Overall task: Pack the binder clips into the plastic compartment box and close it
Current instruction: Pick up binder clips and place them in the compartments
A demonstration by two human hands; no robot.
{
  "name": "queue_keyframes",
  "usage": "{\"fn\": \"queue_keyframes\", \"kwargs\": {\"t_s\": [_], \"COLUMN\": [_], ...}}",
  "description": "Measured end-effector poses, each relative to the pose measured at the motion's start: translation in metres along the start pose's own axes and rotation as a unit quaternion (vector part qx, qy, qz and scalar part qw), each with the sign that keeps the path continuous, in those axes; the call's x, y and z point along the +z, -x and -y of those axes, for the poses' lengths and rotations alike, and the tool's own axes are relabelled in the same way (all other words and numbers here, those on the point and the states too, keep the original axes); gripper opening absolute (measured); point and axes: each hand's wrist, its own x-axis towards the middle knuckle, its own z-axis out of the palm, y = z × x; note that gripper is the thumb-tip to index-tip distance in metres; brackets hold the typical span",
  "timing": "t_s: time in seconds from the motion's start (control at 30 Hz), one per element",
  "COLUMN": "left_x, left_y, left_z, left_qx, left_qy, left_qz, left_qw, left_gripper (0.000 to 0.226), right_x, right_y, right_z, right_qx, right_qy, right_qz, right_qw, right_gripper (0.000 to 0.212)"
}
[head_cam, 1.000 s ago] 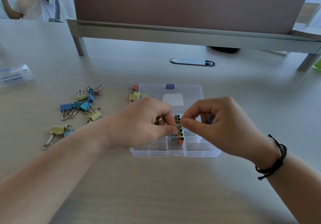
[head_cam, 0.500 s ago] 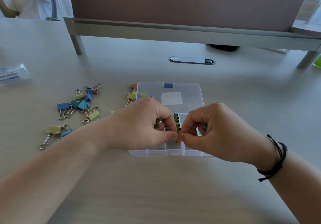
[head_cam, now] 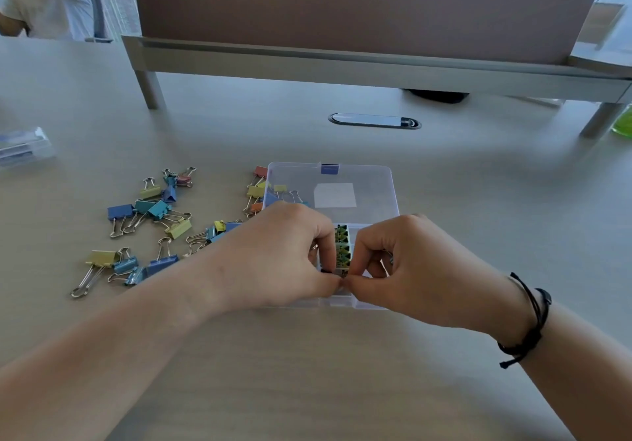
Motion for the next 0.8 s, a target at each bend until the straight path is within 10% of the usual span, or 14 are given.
{"fn": "queue_keyframes", "kwargs": {"t_s": [0.8], "left_x": [0.0026], "left_y": [-0.0022], "left_z": [0.0016], "left_qx": [-0.015], "left_qy": [0.012], "left_qz": [-0.024], "left_qw": [1.0], "left_gripper": [0.026], "right_x": [-0.0055], "right_y": [-0.0048], "right_z": [-0.0049], "right_qx": [-0.029], "right_qy": [-0.123], "right_qz": [-0.097], "right_qw": [0.987], "right_gripper": [0.036]}}
